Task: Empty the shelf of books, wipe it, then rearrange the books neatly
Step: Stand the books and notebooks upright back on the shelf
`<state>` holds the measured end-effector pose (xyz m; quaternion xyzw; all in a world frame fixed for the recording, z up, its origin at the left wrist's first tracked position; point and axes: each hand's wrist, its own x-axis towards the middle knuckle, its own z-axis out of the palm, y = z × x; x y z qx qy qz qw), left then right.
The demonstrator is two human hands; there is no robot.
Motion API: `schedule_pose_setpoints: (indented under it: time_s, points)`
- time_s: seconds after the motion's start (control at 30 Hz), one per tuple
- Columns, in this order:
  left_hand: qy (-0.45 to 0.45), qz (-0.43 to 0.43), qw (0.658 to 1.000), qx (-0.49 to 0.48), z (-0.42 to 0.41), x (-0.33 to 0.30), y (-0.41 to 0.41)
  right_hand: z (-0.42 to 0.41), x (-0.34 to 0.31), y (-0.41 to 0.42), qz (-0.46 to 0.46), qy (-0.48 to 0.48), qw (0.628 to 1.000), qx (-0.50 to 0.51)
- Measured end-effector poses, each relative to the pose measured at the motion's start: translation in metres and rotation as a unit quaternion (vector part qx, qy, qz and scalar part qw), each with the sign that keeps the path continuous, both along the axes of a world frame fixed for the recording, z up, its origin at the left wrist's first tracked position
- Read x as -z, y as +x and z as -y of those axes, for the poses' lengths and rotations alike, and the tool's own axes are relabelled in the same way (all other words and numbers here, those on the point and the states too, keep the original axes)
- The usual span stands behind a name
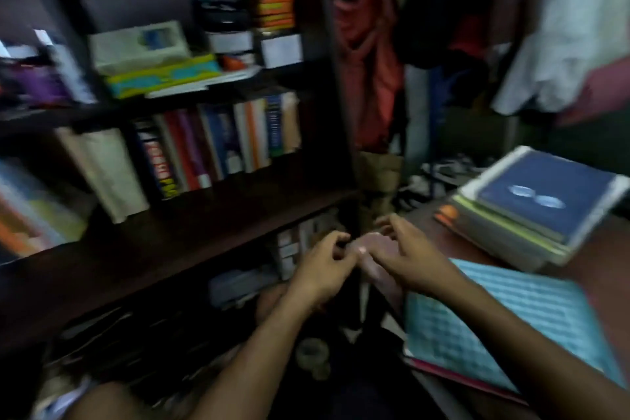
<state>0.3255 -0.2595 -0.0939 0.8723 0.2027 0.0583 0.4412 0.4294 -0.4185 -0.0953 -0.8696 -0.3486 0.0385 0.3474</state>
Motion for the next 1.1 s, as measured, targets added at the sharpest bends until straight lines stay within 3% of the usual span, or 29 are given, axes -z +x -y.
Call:
schedule_pose_setpoints:
  time_s: [0.1,0.13,0.23,0.33,0.43,0.5,0.57,0.6,0.77,0.9,1.1]
  points:
    - [0.103,-0.071,0.988,0.092,0.053,0.001,0.012,0.099,0.005,0.009,0.096,-0.258,0.956,0.104]
    - [0.141,-0.085,0.981,0.104,0.07,0.006,0.017,0.126,0.009,0.009,0.096,-0.298,0.942,0.12]
    - [0.226,-0.12,0.961,0.106,0.089,0.019,0.017,0.163,0.027,0.0,0.084,-0.297,0.941,0.136]
    - [0.242,-0.143,0.954,0.109,0.105,0.017,0.009,0.157,0.051,-0.01,0.084,-0.255,0.95,0.158]
    - [0.149,-0.119,0.977,0.091,0.106,0.026,0.006,0.142,0.053,-0.012,0.135,-0.221,0.95,0.174]
    - [-0.044,-0.095,0.993,0.048,0.104,0.027,0.004,0.135,0.046,-0.009,0.147,-0.238,0.947,0.16]
    - [-0.256,-0.097,0.962,0.01,0.103,0.025,0.001,0.125,0.042,-0.006,0.154,-0.264,0.941,0.147]
    - [-0.312,-0.102,0.944,0.007,0.105,0.02,-0.001,0.122,0.043,-0.004,0.165,-0.264,0.939,0.149]
    - [-0.365,-0.074,0.927,-0.033,0.117,0.013,-0.015,0.102,0.051,0.002,0.209,-0.195,0.946,0.152]
    - [-0.43,-0.019,0.901,-0.059,0.109,0.008,-0.03,0.069,0.041,-0.003,0.219,-0.07,0.965,0.122]
    - [-0.432,0.038,0.897,-0.087,0.05,-0.003,-0.065,-0.009,0.026,-0.02,0.201,-0.064,0.977,0.034]
